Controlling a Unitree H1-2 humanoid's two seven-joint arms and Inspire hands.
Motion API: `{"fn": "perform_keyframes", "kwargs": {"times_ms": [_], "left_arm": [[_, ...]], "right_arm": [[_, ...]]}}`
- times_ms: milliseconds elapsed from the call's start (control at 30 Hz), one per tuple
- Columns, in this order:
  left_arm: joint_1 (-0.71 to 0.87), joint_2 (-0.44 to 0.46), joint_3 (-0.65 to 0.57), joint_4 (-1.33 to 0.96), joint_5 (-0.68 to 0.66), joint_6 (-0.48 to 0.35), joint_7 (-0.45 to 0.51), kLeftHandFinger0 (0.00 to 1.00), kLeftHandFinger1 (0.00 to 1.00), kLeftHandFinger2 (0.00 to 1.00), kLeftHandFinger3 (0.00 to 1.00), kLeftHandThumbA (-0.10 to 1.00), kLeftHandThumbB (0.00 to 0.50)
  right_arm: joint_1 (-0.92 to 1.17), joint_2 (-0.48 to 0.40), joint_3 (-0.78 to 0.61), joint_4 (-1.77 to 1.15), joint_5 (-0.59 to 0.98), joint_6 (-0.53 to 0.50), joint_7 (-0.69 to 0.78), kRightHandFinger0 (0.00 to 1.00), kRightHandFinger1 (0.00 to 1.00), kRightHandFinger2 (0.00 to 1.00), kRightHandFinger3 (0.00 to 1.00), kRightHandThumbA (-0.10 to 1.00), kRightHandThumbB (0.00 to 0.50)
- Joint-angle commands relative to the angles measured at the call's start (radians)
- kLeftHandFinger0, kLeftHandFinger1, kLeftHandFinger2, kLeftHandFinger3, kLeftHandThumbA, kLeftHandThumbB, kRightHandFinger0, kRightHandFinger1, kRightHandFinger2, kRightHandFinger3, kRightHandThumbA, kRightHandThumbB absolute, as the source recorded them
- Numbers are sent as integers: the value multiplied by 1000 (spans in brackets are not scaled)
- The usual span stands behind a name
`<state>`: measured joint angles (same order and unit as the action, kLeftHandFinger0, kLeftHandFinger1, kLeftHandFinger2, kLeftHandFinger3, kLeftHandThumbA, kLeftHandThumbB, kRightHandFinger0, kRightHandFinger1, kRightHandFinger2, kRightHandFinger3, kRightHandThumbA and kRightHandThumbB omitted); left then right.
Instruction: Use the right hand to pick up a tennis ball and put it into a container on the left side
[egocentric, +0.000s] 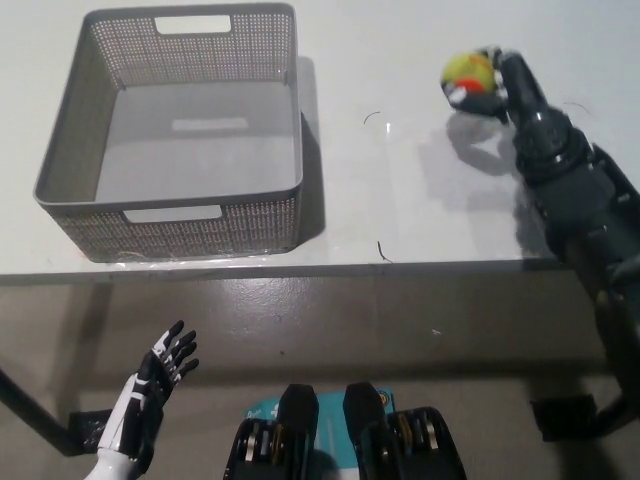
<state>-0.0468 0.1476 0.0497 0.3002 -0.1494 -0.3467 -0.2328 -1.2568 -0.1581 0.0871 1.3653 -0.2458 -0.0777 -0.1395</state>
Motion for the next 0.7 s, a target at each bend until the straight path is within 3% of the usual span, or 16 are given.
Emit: {"fn": "perform_keyframes", "kwargs": {"times_ms": [0,233,400,533,667], "left_arm": [[-6,16,4,-19,-21,-14,-14,1000,1000,1000,1000,1000,263],[-5,21,-2,-17,-13,-19,-18,1000,1000,1000,1000,1000,259],[0,22,-5,-23,-13,-14,-20,1000,1000,1000,1000,1000,255],[8,20,-14,-24,-5,-19,-23,1000,1000,1000,1000,1000,265],[8,24,-20,-14,4,-25,-24,1000,1000,1000,1000,1000,261]], "right_arm": [[-128,25,-15,-66,37,-98,-24,0,407,722,757,-100,138],[-201,80,-17,-100,42,-74,-18,0,424,751,769,-100,139],[-255,149,15,-105,13,-39,-30,0,246,656,729,-100,124],[-264,200,0,-112,43,-52,-11,0,299,711,670,-100,152],[-283,262,9,-103,37,-58,-9,0,305,715,696,-100,152]]}}
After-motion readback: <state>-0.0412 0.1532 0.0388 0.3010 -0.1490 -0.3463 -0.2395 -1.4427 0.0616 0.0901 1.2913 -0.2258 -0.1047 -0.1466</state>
